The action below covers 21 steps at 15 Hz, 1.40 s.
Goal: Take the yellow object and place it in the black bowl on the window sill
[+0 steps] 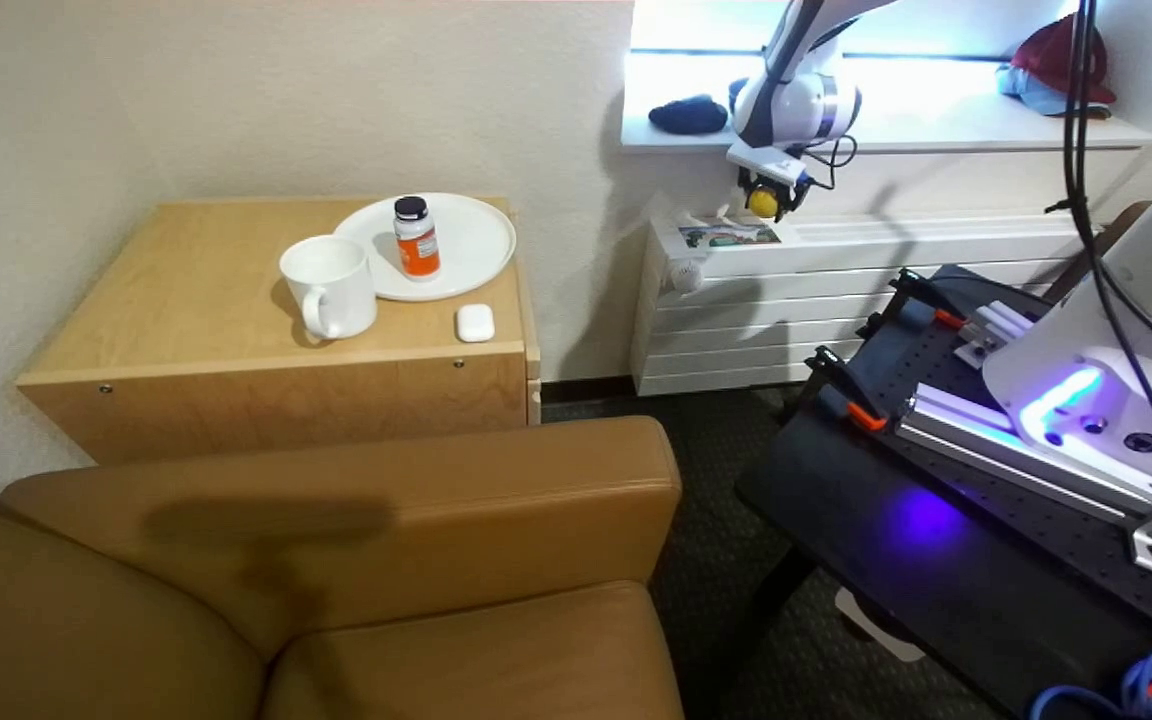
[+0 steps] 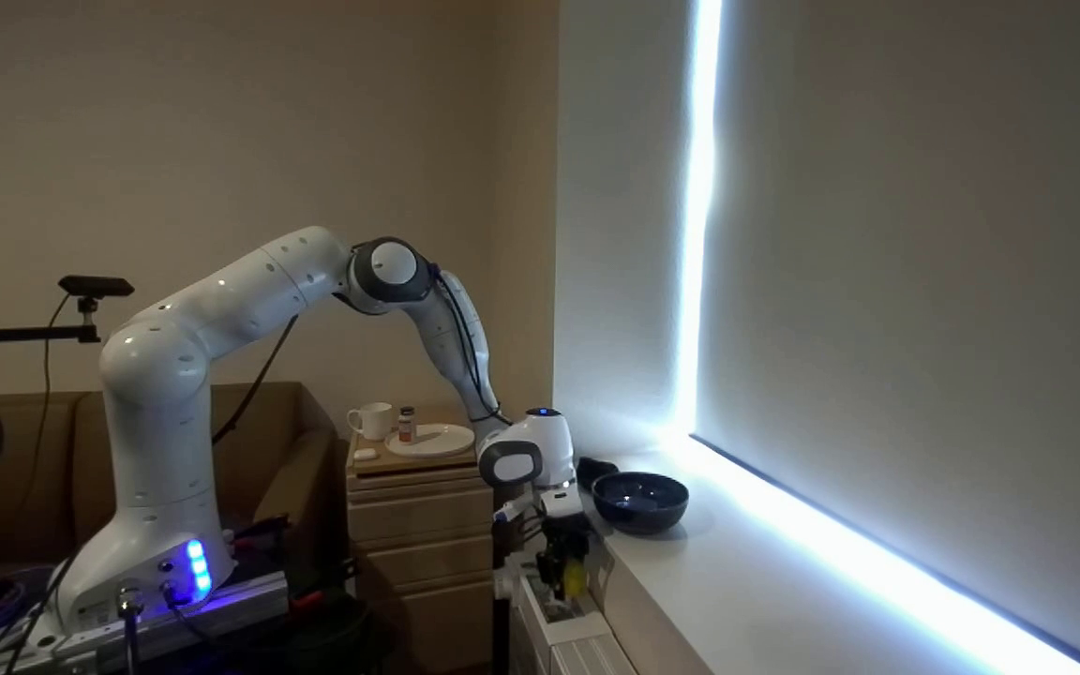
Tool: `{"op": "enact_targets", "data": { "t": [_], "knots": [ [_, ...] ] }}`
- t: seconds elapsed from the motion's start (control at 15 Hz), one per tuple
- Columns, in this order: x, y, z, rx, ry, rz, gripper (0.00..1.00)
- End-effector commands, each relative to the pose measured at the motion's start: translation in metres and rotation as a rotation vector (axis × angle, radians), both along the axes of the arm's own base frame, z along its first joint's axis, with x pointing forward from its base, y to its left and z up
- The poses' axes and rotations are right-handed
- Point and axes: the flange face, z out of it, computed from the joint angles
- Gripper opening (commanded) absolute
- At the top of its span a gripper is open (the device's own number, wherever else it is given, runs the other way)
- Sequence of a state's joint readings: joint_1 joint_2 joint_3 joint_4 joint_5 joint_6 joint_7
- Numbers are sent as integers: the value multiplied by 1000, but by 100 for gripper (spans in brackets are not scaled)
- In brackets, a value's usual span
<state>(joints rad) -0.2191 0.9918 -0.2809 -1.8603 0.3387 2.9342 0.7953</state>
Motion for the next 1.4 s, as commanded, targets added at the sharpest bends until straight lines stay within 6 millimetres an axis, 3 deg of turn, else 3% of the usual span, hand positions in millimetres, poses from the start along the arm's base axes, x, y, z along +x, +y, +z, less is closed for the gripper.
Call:
{"op": "enact_targets", "data": {
  "t": [0.0, 0.07, 0.13, 0.33, 0.4, 0.6, 0.73, 1.07, 1.13, 1.2, 1.33],
  "knots": [
    [-37, 51, -20, 16, 23, 151, 45],
    [-38, 49, -18, -15, 12, 150, 45],
    [1, -1, -1, 0, 1, 0, 70],
    [-6, 18, -17, 19, 27, 61, 70],
    [-8, 26, -24, 25, 34, 73, 45],
    [-25, 45, -38, -12, 56, 156, 45],
    [-43, 48, -26, -50, 20, 199, 45],
    [-105, 63, 22, -244, -126, 338, 45],
    [-70, 49, 53, -254, -146, 335, 45],
    [-73, 48, 68, -271, -169, 348, 45],
    [-55, 35, 116, -311, -233, 358, 45]
  ]
}}
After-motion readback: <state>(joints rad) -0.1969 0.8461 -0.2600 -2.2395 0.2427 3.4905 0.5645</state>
